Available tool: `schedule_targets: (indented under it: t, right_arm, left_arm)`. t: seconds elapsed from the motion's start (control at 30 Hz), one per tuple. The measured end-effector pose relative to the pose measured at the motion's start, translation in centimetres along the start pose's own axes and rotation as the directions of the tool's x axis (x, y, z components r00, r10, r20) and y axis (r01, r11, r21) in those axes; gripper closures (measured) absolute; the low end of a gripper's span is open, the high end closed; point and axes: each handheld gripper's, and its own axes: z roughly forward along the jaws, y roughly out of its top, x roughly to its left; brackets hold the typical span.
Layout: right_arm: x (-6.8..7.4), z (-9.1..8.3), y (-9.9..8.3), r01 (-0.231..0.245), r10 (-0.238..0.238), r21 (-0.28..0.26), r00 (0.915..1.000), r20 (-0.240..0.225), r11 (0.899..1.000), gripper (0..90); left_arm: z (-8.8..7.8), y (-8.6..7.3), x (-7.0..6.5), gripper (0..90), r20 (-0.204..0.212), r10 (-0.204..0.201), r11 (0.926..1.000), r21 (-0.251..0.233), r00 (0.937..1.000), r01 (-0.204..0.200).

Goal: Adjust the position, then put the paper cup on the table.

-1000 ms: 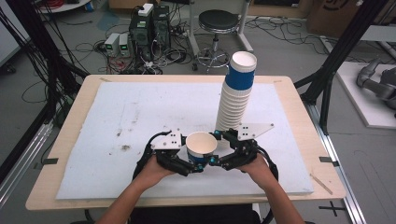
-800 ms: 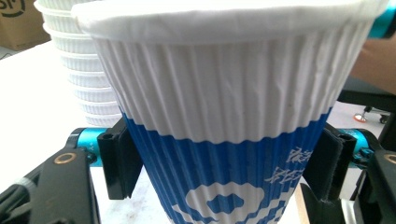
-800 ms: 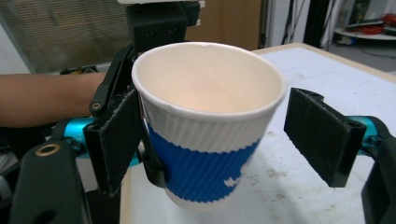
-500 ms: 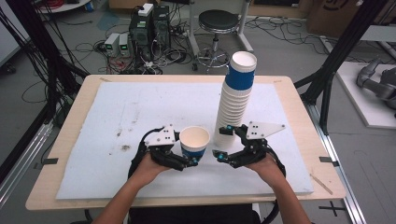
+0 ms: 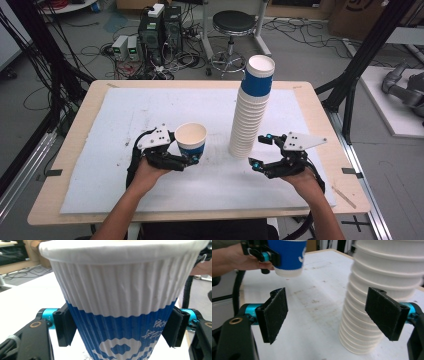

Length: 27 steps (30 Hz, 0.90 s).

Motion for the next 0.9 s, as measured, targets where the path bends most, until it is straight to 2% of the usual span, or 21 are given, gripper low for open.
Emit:
schedule_targets:
  t: [0.17,0.43,0.7,0.8,0.9]
  right_arm:
    - [-0.7,-0.3,-0.2,-0.018,0.018,-0.011,0.9993,0.033,1.000,18.8]
    - [-0.8,-0.5,-0.4,-0.019,0.020,-0.012,0.9989,0.042,1.000,18.8]
    - [-1.0,-1.0,-0.6,-0.027,0.028,-0.018,0.9977,0.062,0.999,18.8]
    - [-1.1,-1.0,-0.8,-0.029,0.030,-0.019,0.9969,0.072,0.999,18.7]
    - [-1.1,-1.1,-1.1,-0.031,0.032,-0.014,0.9964,0.079,0.999,18.8]
  left_arm:
    - [-0.7,-0.1,0.3,26.2,-0.030,-0.006,1.0000,-0.002,0.9995,0.006]
    - [-1.3,0.0,0.6,26.1,-0.073,-0.025,0.9994,-0.025,0.9970,0.023]
    - [-1.6,0.0,1.2,26.1,-0.086,-0.034,0.9988,-0.038,0.9957,0.031]
    - [-1.9,-0.1,1.5,26.1,-0.111,-0.040,0.9983,-0.046,0.9930,0.035]
    - [-2.3,-0.2,2.1,26.0,-0.145,-0.061,0.9963,-0.069,0.9875,0.051]
